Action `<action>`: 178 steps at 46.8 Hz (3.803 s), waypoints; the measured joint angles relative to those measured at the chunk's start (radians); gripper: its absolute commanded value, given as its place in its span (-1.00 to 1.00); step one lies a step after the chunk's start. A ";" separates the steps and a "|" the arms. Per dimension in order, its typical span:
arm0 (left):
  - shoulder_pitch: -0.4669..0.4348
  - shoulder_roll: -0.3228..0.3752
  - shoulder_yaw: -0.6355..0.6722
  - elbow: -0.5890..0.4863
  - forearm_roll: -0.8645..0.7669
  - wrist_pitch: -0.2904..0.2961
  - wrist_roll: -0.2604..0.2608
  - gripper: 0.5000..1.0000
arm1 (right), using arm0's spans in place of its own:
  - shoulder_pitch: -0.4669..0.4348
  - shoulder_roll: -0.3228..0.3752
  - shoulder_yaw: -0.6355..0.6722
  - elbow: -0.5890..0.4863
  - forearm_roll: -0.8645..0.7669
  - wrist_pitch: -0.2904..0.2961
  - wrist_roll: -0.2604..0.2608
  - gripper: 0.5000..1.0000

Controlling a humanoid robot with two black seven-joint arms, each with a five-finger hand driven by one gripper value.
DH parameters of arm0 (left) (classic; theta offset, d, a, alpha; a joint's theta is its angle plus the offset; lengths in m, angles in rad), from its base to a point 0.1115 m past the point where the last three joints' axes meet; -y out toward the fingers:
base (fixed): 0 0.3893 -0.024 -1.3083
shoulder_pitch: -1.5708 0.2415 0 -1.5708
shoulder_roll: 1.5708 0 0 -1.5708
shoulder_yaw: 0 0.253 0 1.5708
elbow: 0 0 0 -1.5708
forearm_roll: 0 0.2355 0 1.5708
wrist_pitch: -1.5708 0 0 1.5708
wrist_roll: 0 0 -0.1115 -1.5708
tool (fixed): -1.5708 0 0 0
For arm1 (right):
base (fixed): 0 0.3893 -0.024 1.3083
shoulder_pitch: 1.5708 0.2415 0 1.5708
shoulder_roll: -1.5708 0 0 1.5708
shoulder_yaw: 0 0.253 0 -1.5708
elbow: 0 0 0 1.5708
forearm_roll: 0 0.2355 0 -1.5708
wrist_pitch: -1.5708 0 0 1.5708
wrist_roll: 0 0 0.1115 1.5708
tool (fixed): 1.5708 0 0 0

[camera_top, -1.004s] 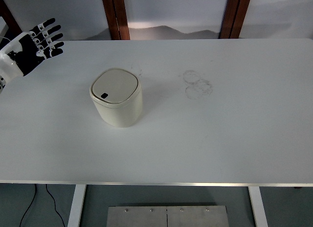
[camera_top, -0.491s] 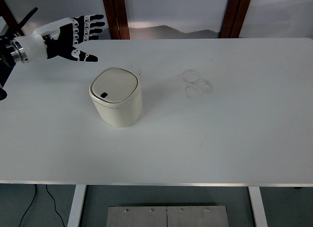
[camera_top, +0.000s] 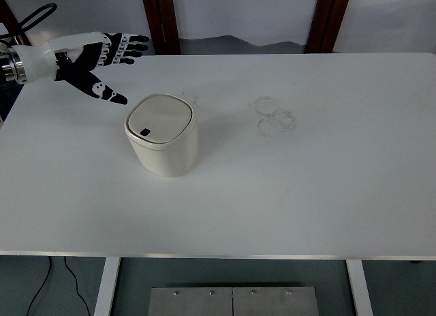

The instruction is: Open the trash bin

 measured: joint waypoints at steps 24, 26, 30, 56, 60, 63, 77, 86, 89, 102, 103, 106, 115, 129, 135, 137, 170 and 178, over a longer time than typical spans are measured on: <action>-0.076 0.048 0.085 -0.168 0.192 0.000 -0.008 1.00 | 0.000 0.000 0.000 0.000 0.000 0.000 0.000 0.98; -0.090 0.047 0.087 -0.169 0.201 0.000 -0.008 1.00 | 0.000 0.000 0.000 0.000 0.000 0.000 0.000 0.98; -0.111 0.043 0.087 -0.169 0.212 0.000 -0.008 1.00 | 0.000 0.000 0.000 0.000 0.000 0.000 0.000 0.98; -0.180 0.009 0.152 -0.158 0.180 0.000 0.006 1.00 | 0.000 0.000 0.000 0.000 0.000 0.000 0.000 0.98; -0.192 0.012 0.152 -0.155 0.170 0.000 0.023 1.00 | 0.000 0.000 0.000 0.000 0.000 0.000 0.000 0.98; -0.194 0.012 0.152 -0.151 0.166 0.000 0.051 1.00 | 0.000 0.000 0.000 0.000 0.000 0.000 0.000 0.98; -0.151 0.020 0.174 -0.131 0.141 0.000 0.057 1.00 | 0.000 0.000 0.000 0.000 0.000 0.000 0.000 0.98; -0.155 0.027 0.175 -0.121 0.075 0.000 0.057 1.00 | 0.000 0.000 0.000 0.000 0.000 0.000 0.000 0.98; -0.161 0.032 0.175 -0.113 0.072 0.000 0.058 1.00 | 0.000 0.000 0.000 0.000 0.000 0.000 0.000 0.98; -0.193 0.036 0.206 -0.117 0.071 0.000 0.058 1.00 | 0.000 0.000 0.000 0.000 0.000 0.000 0.000 0.98; -0.198 0.040 0.221 -0.117 0.071 0.000 0.058 1.00 | 0.000 0.000 0.000 0.000 0.000 0.000 0.000 0.98; -0.235 0.068 0.285 -0.118 0.072 0.001 0.059 1.00 | 0.000 0.000 0.000 0.000 0.000 0.000 0.000 0.98; -0.310 0.070 0.414 -0.125 0.061 0.000 0.057 1.00 | 0.000 0.000 0.000 0.000 0.000 0.000 0.000 0.98; -0.343 0.056 0.416 -0.130 0.019 0.000 0.056 1.00 | 0.000 0.000 0.000 0.000 0.000 0.000 0.000 0.98; -0.356 0.035 0.415 -0.130 0.018 0.000 0.056 1.00 | 0.001 0.000 0.000 0.000 0.000 0.000 0.000 0.98; -0.359 0.034 0.415 -0.129 0.017 0.000 0.057 1.00 | 0.000 0.000 0.000 0.000 0.000 0.000 0.000 0.98; -0.341 0.044 0.418 -0.129 0.012 0.000 0.057 1.00 | 0.000 0.000 0.000 0.000 0.000 0.000 0.000 0.98; -0.347 0.049 0.441 -0.129 0.012 0.000 0.056 1.00 | 0.000 0.000 0.000 0.000 0.000 0.000 0.000 0.98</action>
